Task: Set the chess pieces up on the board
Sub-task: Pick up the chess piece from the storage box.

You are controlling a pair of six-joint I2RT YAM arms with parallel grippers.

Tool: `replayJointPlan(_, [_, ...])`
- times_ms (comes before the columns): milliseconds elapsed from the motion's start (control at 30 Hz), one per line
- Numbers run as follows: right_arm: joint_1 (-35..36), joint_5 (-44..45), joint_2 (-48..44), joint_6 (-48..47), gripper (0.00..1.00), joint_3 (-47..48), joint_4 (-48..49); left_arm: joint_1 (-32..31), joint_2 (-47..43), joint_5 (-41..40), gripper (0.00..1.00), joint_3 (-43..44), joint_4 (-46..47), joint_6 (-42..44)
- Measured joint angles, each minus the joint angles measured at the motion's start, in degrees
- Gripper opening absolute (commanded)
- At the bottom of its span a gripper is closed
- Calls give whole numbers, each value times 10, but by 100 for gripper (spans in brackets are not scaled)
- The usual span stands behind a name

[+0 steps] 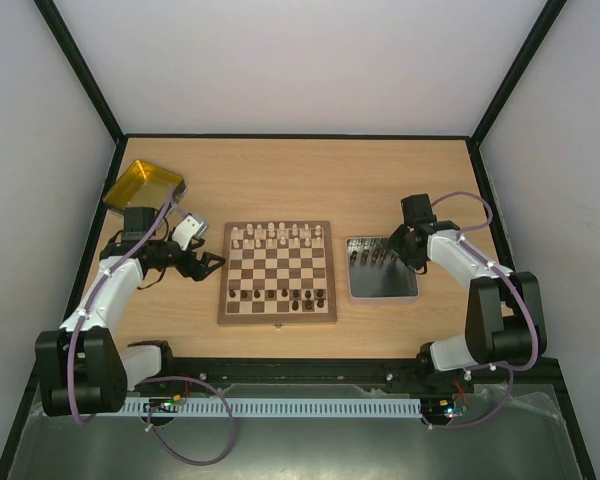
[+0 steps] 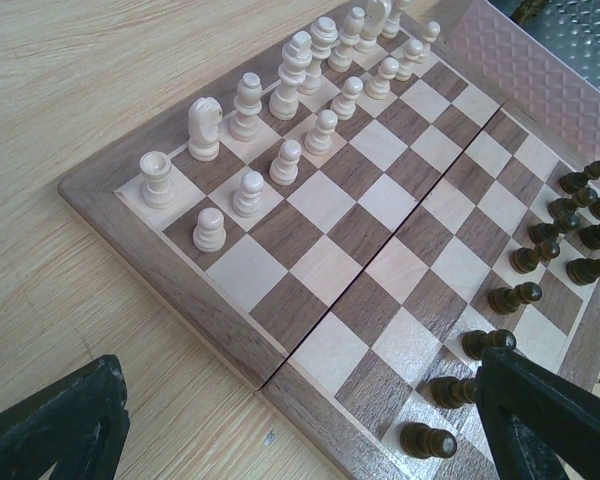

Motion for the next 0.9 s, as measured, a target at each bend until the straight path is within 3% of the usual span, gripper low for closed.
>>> replayJointPlan(367, [0,8,-31,0,2,-2,0,0,0,0,95,0,1,-3])
replayJointPlan(700, [3,16,-120,-5,2,-16,-10,0,0,-1,95,0,8,-8])
replayJointPlan(900, [81,39,-178,-23,2,-4,-38,0,1,-5,95,0,11,-11])
